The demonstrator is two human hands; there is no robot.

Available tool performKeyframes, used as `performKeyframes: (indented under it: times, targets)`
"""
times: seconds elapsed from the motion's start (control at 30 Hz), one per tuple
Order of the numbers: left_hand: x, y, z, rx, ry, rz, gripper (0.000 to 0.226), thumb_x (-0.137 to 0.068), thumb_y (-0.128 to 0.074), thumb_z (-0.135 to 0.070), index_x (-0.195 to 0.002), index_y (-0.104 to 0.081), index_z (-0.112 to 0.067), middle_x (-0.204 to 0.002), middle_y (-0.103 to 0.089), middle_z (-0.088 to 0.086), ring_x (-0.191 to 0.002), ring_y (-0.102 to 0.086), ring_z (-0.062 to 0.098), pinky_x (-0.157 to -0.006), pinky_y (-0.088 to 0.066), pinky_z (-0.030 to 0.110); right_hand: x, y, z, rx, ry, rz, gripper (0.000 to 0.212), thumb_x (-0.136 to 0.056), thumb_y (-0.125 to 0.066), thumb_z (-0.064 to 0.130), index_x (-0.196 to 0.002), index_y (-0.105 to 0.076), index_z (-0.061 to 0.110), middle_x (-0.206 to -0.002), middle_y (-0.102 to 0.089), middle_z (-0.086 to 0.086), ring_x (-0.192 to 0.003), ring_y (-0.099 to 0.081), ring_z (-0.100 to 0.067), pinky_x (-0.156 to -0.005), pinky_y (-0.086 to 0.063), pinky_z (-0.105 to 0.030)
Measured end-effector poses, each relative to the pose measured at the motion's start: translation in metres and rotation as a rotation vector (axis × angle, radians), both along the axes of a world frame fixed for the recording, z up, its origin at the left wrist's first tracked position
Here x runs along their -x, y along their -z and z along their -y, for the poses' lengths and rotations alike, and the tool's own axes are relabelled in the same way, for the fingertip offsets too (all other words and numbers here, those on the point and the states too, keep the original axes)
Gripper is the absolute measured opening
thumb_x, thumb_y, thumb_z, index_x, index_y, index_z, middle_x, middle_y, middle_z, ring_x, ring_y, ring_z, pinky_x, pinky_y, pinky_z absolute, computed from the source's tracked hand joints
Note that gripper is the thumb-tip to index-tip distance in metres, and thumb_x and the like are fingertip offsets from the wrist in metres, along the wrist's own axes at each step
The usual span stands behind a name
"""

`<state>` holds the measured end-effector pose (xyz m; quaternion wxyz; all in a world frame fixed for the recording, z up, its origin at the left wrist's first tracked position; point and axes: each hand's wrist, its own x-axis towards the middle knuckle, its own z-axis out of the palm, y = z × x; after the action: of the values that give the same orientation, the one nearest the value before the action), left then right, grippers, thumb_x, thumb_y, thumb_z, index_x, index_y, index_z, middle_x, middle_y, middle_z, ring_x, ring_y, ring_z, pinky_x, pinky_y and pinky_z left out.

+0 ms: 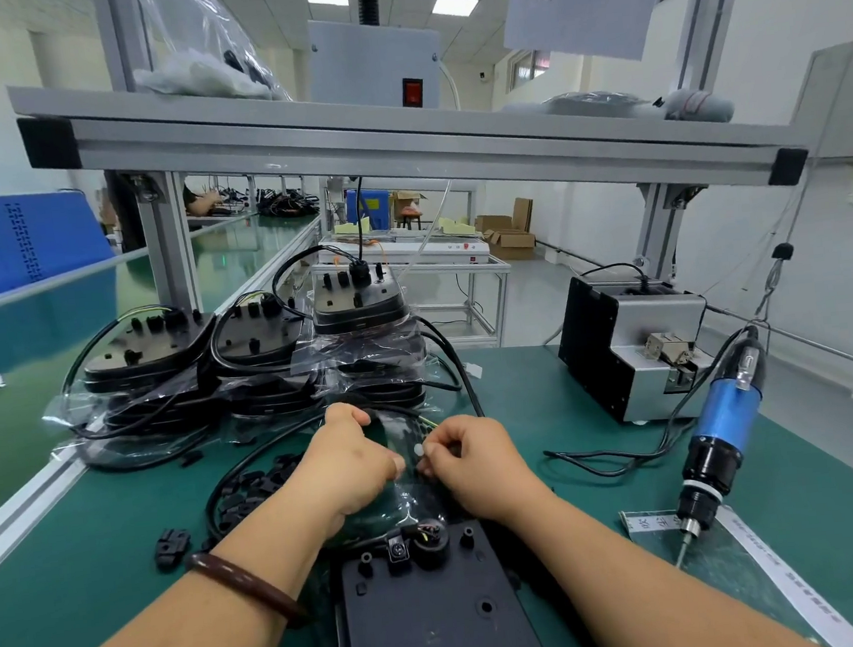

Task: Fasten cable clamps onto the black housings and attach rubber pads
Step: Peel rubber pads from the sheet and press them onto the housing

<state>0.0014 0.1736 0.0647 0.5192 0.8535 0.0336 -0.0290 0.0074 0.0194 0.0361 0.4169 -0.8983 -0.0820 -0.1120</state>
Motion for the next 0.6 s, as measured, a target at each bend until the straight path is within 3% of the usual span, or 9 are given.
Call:
performKeyframes:
  times: [0.07, 0.13, 0.2, 0.27, 0.33, 0.47, 0.6]
  targets:
    - [0.004, -0.008, -0.002, -0.247, -0.02, 0.072, 0.052, -0.084, -0.066, -0.016, -0.122, -0.03, -0.018, -0.095, -0.065, 0.003, -0.084, -0.063, 0.022, -0.074, -0.053, 0.037, 0.001, 0.0, 0.0, -0.069, 0.016, -0.019, 0.023, -0.09, -0.06, 0.021, -0.067, -0.062, 0.025, -0.066, -0.07, 0.012, -0.074, -0.069, -0.014, -0.076, -0.058, -0.036]
    - [0.008, -0.013, -0.001, -0.34, -0.045, 0.214, 0.048, -0.088, -0.058, -0.014, -0.127, -0.03, -0.019, -0.099, -0.062, -0.003, -0.088, -0.057, 0.017, -0.072, -0.047, 0.03, 0.001, 0.0, -0.002, -0.106, 0.025, -0.007, 0.025, -0.09, -0.059, 0.02, -0.066, -0.062, 0.026, -0.064, -0.069, 0.012, -0.07, -0.068, -0.013, -0.073, -0.058, -0.036]
    - [0.013, -0.015, 0.004, -0.283, 0.003, 0.267, 0.046, -0.087, -0.052, -0.008, -0.128, -0.034, -0.02, -0.104, -0.064, -0.008, -0.09, -0.056, 0.012, -0.066, -0.043, 0.022, 0.001, -0.001, -0.004, -0.119, 0.043, 0.018, 0.026, -0.088, -0.058, 0.018, -0.063, -0.062, 0.026, -0.063, -0.068, 0.008, -0.06, -0.062, -0.008, -0.063, -0.055, -0.032]
    - [0.018, -0.014, 0.012, -0.235, 0.061, 0.25, 0.046, -0.087, -0.05, -0.007, -0.13, -0.036, -0.018, -0.107, -0.066, -0.009, -0.096, -0.057, 0.013, -0.071, -0.044, 0.023, 0.001, -0.003, -0.005, -0.122, 0.056, 0.035, 0.026, -0.086, -0.058, 0.017, -0.063, -0.062, 0.026, -0.065, -0.068, 0.005, -0.056, -0.056, -0.005, -0.057, -0.05, -0.029]
    - [0.019, -0.011, 0.017, -0.182, 0.091, 0.233, 0.048, -0.088, -0.049, -0.006, -0.133, -0.034, -0.015, -0.107, -0.064, -0.012, -0.101, -0.056, 0.013, -0.081, -0.044, 0.025, 0.002, -0.004, -0.006, -0.12, 0.057, 0.044, 0.025, -0.087, -0.058, 0.017, -0.064, -0.062, 0.027, -0.069, -0.069, 0.002, -0.06, -0.058, -0.008, -0.061, -0.051, -0.03]
    - [0.017, -0.006, 0.019, -0.059, 0.101, 0.193, 0.051, -0.088, -0.045, -0.002, -0.135, -0.034, -0.015, -0.09, -0.058, -0.021, -0.094, -0.057, 0.007, -0.07, -0.044, 0.022, 0.003, -0.005, -0.005, -0.116, 0.052, 0.052, 0.025, -0.089, -0.057, 0.016, -0.068, -0.064, 0.027, -0.074, -0.071, 0.0, -0.07, -0.066, -0.018, -0.067, -0.056, -0.036]
    - [0.013, -0.005, 0.018, 0.11, 0.064, 0.162, 0.053, -0.085, -0.041, 0.004, -0.136, -0.036, -0.012, -0.096, -0.064, -0.013, -0.1, -0.059, 0.01, -0.074, -0.043, 0.02, 0.005, -0.006, -0.005, -0.184, 0.014, 0.02, 0.026, -0.095, -0.054, 0.015, -0.074, -0.067, 0.023, -0.076, -0.072, 0.001, -0.077, -0.069, -0.019, -0.077, -0.057, -0.042]
